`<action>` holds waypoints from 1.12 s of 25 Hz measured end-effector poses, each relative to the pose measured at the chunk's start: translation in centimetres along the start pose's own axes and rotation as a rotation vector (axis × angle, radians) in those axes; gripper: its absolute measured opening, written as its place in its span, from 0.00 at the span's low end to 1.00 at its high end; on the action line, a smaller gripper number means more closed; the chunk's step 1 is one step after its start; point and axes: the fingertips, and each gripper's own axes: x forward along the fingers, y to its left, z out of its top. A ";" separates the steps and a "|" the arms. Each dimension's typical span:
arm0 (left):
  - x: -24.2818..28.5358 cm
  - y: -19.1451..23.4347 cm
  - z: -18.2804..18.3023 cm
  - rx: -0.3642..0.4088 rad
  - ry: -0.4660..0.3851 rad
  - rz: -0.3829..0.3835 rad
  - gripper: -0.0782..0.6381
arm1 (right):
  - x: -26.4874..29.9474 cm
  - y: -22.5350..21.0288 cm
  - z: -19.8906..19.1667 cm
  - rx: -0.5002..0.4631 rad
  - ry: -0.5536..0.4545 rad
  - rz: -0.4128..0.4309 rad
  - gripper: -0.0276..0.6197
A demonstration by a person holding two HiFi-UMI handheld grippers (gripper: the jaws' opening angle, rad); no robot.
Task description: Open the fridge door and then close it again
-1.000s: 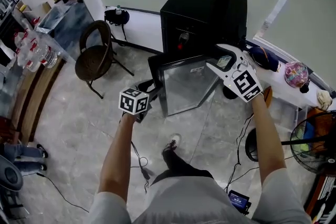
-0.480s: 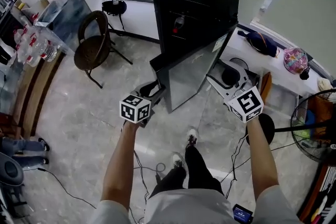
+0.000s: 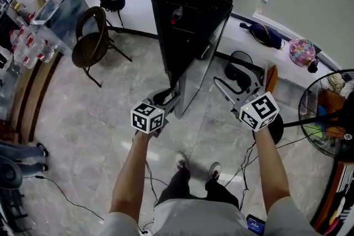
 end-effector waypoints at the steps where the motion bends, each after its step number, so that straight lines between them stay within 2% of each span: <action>1: 0.2 -1.0 -0.3 -0.003 0.003 -0.004 0.33 | -0.8 0.4 0.1 0.021 -0.006 0.005 0.43; 4: 1.2 -3.9 -1.1 0.004 0.019 -0.016 0.31 | -3.1 0.9 -0.2 0.040 -0.004 0.011 0.43; 7: 2.4 -6.6 -1.9 0.009 0.022 -0.038 0.24 | -5.3 1.1 -0.7 0.044 -0.003 0.010 0.43; 18: 8.0 -15.9 -3.1 0.049 0.030 -0.103 0.23 | -10.4 1.8 -2.4 0.097 0.011 -0.013 0.45; 22: 10.8 -18.8 -3.2 0.049 0.023 -0.137 0.21 | -10.9 0.1 -3.4 0.127 0.043 -0.067 0.46; 26: 13.2 -21.3 -3.3 0.053 0.051 -0.211 0.22 | -12.0 -2.8 -5.0 0.131 0.097 -0.174 0.46; 28: 13.8 -21.8 -3.3 0.076 0.076 -0.235 0.23 | -12.9 -4.5 -5.4 0.120 0.110 -0.219 0.38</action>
